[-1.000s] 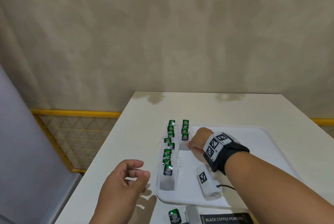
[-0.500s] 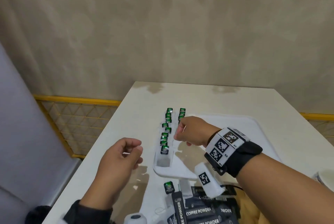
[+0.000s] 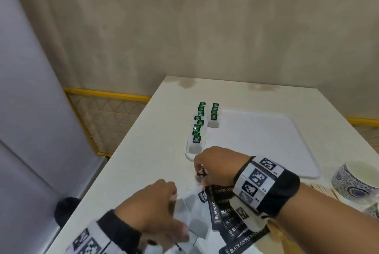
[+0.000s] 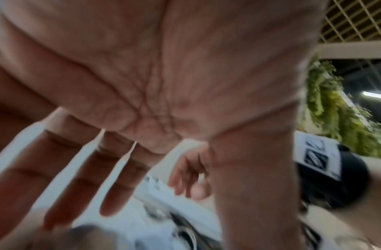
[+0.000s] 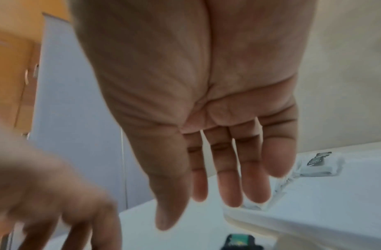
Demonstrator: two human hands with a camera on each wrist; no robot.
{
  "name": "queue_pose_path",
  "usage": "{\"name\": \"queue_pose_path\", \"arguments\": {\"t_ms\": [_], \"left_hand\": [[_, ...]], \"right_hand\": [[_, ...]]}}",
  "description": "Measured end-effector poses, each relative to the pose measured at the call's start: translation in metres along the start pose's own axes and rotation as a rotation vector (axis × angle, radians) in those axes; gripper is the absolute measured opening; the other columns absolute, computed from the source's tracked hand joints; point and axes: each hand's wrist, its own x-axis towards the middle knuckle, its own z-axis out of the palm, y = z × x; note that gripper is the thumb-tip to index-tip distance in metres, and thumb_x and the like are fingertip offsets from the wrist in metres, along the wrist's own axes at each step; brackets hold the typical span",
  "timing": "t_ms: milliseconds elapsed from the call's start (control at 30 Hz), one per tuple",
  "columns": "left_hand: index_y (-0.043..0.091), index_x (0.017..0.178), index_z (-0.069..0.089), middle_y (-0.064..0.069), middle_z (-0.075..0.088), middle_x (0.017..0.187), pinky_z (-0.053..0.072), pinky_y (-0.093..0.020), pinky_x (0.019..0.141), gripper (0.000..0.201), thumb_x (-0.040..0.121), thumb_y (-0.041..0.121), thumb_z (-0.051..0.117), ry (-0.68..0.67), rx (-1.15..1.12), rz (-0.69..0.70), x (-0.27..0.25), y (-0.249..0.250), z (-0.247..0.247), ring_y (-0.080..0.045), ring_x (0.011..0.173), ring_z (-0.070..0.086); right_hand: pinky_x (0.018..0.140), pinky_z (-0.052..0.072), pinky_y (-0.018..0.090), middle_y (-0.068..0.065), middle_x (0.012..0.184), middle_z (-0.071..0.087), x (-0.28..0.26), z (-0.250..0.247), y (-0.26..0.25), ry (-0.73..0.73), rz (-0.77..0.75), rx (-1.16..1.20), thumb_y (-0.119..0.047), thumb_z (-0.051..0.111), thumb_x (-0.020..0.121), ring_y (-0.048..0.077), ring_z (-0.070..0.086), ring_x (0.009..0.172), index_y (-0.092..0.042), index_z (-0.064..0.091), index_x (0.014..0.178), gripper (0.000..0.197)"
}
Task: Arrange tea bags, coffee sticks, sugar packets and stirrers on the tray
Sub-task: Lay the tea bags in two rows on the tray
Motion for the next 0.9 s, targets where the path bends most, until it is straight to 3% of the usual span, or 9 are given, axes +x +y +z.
{"name": "queue_pose_path", "arguments": {"t_ms": [100, 233, 333, 467, 533, 600, 733, 833, 900], "left_hand": [[0.025, 0.111, 0.04, 0.006, 0.037, 0.107, 0.043, -0.034, 0.079, 0.086, 0.048, 0.075, 0.071, -0.033, 0.133, 0.003, -0.004, 0.014, 0.018, -0.014, 0.098, 0.04], [0.019, 0.115, 0.038, 0.0, 0.038, 0.109, 0.039, -0.031, 0.074, 0.085, 0.054, 0.063, 0.078, 0.03, 0.166, -0.042, 0.004, 0.018, 0.03, -0.016, 0.095, 0.037], [0.017, 0.113, 0.042, -0.002, 0.044, 0.107, 0.039, -0.03, 0.072, 0.079, 0.057, 0.057, 0.081, -0.002, 0.174, -0.072, 0.011, 0.017, 0.026, -0.018, 0.09, 0.042], [0.018, 0.099, 0.046, 0.002, 0.043, 0.089, 0.042, -0.027, 0.066, 0.056, 0.061, 0.042, 0.08, 0.008, 0.256, -0.04, 0.015, 0.019, 0.021, -0.016, 0.082, 0.048], [0.016, 0.109, 0.042, 0.005, 0.04, 0.085, 0.04, -0.025, 0.065, 0.06, 0.065, 0.034, 0.08, 0.013, 0.249, -0.024, 0.016, 0.02, 0.02, -0.015, 0.082, 0.047], [0.017, 0.108, 0.039, 0.006, 0.041, 0.085, 0.038, -0.024, 0.06, 0.058, 0.068, 0.03, 0.078, 0.012, 0.231, -0.028, 0.017, 0.02, 0.02, -0.015, 0.082, 0.048], [0.017, 0.086, 0.055, 0.002, 0.05, 0.079, 0.042, -0.024, 0.064, 0.021, 0.075, 0.028, 0.069, -0.005, 0.301, -0.03, 0.019, 0.019, 0.019, -0.02, 0.08, 0.055], [0.013, 0.095, 0.065, 0.001, 0.054, 0.082, 0.042, -0.023, 0.065, 0.022, 0.076, 0.025, 0.067, -0.022, 0.274, -0.039, 0.019, 0.017, 0.015, -0.018, 0.079, 0.053], [0.015, 0.094, 0.063, 0.002, 0.055, 0.087, 0.039, -0.022, 0.067, 0.021, 0.077, 0.027, 0.066, 0.002, 0.248, -0.02, 0.02, 0.012, 0.011, -0.017, 0.082, 0.051]], "right_hand": [[0.078, 0.041, 0.027, -0.003, 0.117, 0.058, -0.009, -0.002, 0.004, 0.025, 0.01, 0.064, -0.037, 0.065, 0.087, 0.017, 0.054, 0.107, -0.025, 0.058, 0.118, 0.034], [0.077, 0.041, 0.027, -0.004, 0.116, 0.059, -0.023, 0.002, 0.007, 0.014, 0.012, 0.088, -0.038, 0.066, 0.086, 0.016, 0.054, 0.105, -0.027, 0.058, 0.118, 0.035], [0.08, 0.045, 0.029, -0.005, 0.116, 0.059, -0.035, 0.006, 0.009, 0.007, 0.013, 0.113, -0.038, 0.068, 0.084, 0.016, 0.054, 0.105, -0.028, 0.058, 0.117, 0.035], [0.097, 0.045, 0.038, -0.003, 0.128, 0.053, -0.036, 0.022, -0.002, -0.027, -0.086, 0.041, -0.038, 0.075, 0.079, 0.019, 0.049, 0.118, -0.026, 0.05, 0.131, 0.059], [0.098, 0.044, 0.042, 0.0, 0.132, 0.051, -0.026, 0.028, -0.01, -0.04, -0.12, -0.023, -0.04, 0.08, 0.072, 0.023, 0.046, 0.12, -0.024, 0.043, 0.136, 0.076], [0.093, 0.046, 0.045, 0.002, 0.124, 0.054, -0.013, 0.033, -0.018, -0.058, -0.115, -0.135, -0.041, 0.084, 0.066, 0.026, 0.048, 0.115, -0.022, 0.044, 0.133, 0.08], [0.092, 0.045, 0.043, 0.001, 0.111, 0.059, 0.002, 0.038, -0.027, -0.1, -0.065, -0.262, -0.043, 0.086, 0.062, 0.024, 0.05, 0.108, -0.021, 0.052, 0.121, 0.071], [0.083, 0.045, 0.037, 0.0, 0.092, 0.062, 0.002, 0.034, -0.029, -0.133, -0.086, -0.338, -0.044, 0.081, 0.069, 0.022, 0.05, 0.094, -0.017, 0.063, 0.103, 0.047], [0.074, 0.04, 0.034, -0.001, 0.082, 0.057, -0.001, 0.033, -0.028, -0.118, -0.117, -0.343, -0.043, 0.078, 0.074, 0.02, 0.044, 0.082, -0.016, 0.063, 0.09, 0.034]]}}
